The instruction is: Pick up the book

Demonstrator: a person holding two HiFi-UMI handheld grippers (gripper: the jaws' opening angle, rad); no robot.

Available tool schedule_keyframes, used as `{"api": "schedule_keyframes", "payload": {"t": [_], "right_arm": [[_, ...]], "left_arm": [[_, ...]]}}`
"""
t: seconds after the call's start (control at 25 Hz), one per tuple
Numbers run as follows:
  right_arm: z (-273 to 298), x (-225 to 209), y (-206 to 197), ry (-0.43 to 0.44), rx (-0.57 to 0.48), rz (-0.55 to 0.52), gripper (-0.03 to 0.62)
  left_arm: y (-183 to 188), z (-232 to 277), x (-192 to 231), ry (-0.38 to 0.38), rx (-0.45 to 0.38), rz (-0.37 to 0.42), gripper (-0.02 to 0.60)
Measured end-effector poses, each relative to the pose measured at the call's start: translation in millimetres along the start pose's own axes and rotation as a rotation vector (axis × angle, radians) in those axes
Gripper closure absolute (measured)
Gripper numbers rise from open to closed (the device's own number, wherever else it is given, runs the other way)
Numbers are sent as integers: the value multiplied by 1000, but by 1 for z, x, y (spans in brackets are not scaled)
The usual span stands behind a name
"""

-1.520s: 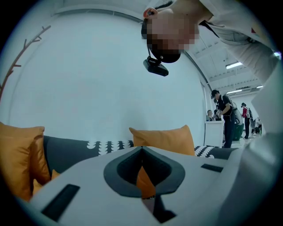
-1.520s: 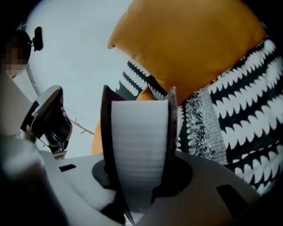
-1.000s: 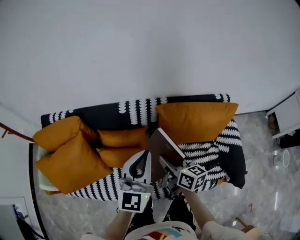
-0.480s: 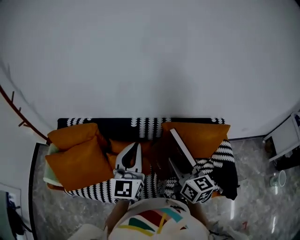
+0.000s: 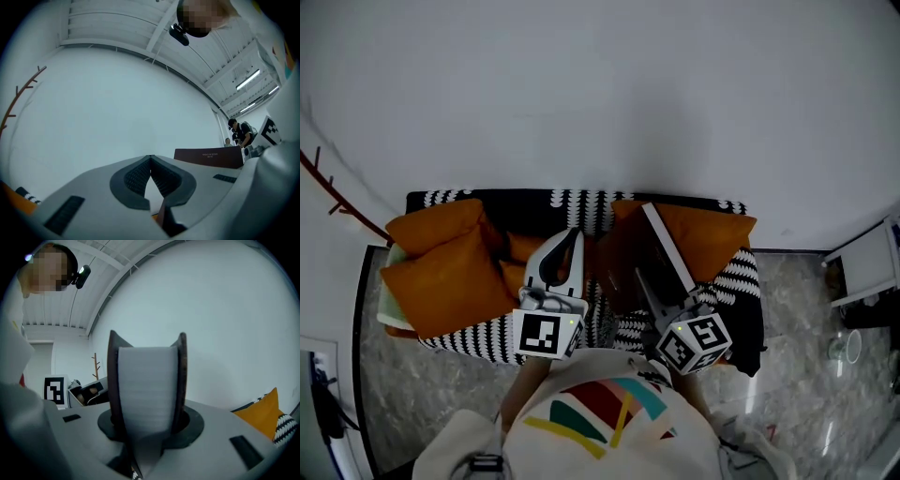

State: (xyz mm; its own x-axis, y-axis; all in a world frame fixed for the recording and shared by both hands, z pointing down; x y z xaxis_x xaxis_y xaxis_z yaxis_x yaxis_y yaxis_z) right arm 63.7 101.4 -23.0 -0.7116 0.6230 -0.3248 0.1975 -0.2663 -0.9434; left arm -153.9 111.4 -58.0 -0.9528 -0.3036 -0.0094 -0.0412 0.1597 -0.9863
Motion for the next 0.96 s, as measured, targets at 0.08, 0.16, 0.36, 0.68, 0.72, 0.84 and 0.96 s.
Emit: {"api": "schedule_keyframes", "payload": {"t": [0.08, 0.16, 0.36, 0.68, 0.72, 0.84, 0.96], "right_arm": [[-4, -4, 1, -2, -1, -10, 441], [-8, -6, 1, -1, 0, -17, 441], [-12, -12, 1, -2, 14, -5, 441], [-20, -22, 0, -3, 36, -22, 441], [-21, -22, 0, -2, 36, -24, 441], [-22, -23, 1, 1, 38, -33, 441], [-24, -24, 2, 0, 41, -42, 441]], "left_arm": [[0, 3, -6, -4, -2, -1, 577], [-2, 4, -10, -1, 4, -3, 577], [-5, 6, -11, 12, 13, -5, 575], [-5, 7, -11, 45, 15, -15, 577], [-5, 7, -12, 46, 16, -14, 577], [-6, 6, -15, 45, 15, -15, 577], [-5, 6, -20, 40, 7, -13, 577]]}}
Point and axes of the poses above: the fingertips, and each gripper's own axes: z forward along the fingers, x to its left, y out of its top, the point moved 10 cm from there along -z, backward along the fingers, and after that the axes turned 1 degree about -z, right-handed, at the moved point
